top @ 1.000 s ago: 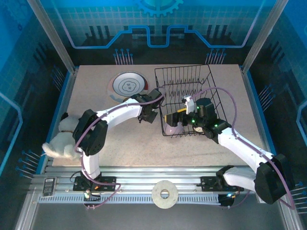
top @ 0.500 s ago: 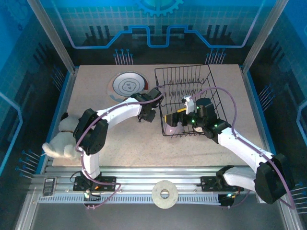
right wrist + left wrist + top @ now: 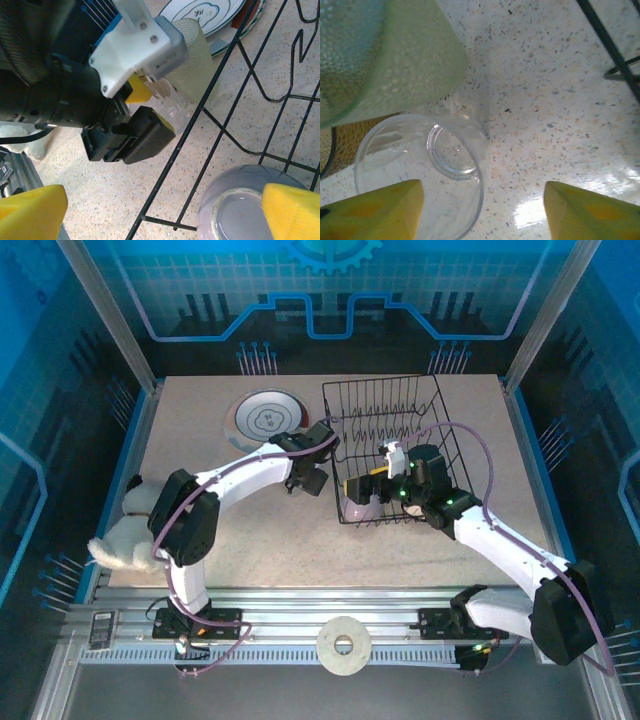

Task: Unload the mixed dishes from the dish rack
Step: Place the cup at the center of the table.

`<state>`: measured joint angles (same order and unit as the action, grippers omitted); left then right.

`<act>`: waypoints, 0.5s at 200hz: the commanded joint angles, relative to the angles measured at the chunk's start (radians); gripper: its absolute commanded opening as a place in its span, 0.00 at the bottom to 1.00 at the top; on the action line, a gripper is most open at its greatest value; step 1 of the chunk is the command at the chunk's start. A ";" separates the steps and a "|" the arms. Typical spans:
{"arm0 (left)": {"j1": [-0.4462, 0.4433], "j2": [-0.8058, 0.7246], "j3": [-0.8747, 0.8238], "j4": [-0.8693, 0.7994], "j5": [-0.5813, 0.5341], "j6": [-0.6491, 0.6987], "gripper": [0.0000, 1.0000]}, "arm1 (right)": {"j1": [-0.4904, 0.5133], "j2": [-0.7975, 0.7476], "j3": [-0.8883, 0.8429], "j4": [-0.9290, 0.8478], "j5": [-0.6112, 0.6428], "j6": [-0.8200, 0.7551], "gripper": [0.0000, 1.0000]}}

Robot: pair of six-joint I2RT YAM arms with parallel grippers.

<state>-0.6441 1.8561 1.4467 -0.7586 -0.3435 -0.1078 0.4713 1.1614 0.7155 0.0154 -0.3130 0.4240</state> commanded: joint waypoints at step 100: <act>0.020 -0.390 -0.140 0.009 0.087 -0.101 0.99 | 0.003 -0.008 0.025 -0.015 0.057 -0.019 1.00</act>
<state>-0.6415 1.5669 1.3594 -0.7715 -0.2977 -0.1608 0.4709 1.1614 0.7155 0.0147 -0.2756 0.4171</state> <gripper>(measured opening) 0.992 0.999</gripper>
